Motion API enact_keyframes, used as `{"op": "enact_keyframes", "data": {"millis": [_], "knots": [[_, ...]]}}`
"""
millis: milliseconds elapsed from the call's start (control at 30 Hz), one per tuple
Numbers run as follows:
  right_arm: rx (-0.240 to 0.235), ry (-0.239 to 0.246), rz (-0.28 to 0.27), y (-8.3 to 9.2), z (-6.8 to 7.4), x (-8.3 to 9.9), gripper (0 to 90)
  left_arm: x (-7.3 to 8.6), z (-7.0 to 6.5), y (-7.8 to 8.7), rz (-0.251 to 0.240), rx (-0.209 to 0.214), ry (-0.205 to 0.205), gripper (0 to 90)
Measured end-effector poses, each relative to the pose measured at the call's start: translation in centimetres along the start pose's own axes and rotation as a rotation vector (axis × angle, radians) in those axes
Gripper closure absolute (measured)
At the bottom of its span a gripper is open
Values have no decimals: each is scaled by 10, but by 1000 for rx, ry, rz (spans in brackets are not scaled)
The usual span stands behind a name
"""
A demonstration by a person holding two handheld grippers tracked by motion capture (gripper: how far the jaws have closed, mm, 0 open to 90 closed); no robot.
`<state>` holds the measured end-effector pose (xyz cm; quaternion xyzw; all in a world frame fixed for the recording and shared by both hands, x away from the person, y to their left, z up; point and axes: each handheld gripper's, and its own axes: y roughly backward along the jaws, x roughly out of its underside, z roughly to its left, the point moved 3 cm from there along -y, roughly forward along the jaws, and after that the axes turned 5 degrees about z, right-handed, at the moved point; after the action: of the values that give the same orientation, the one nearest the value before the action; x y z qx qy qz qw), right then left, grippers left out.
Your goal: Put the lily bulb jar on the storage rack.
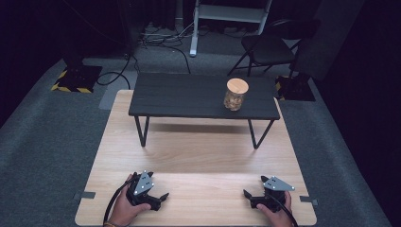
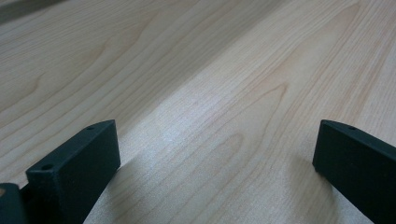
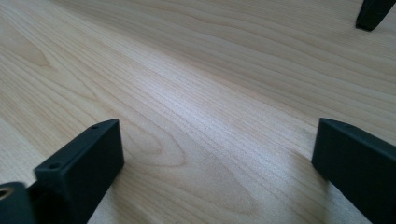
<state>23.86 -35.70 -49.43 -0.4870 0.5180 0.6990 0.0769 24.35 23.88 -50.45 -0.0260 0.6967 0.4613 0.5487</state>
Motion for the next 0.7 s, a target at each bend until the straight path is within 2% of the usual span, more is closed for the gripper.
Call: {"op": "enact_keyframes", "data": {"millis": [700], "knots": [[19,-15,-12,-2,2,2,0,0,1,0,4,2,11,6]]}}
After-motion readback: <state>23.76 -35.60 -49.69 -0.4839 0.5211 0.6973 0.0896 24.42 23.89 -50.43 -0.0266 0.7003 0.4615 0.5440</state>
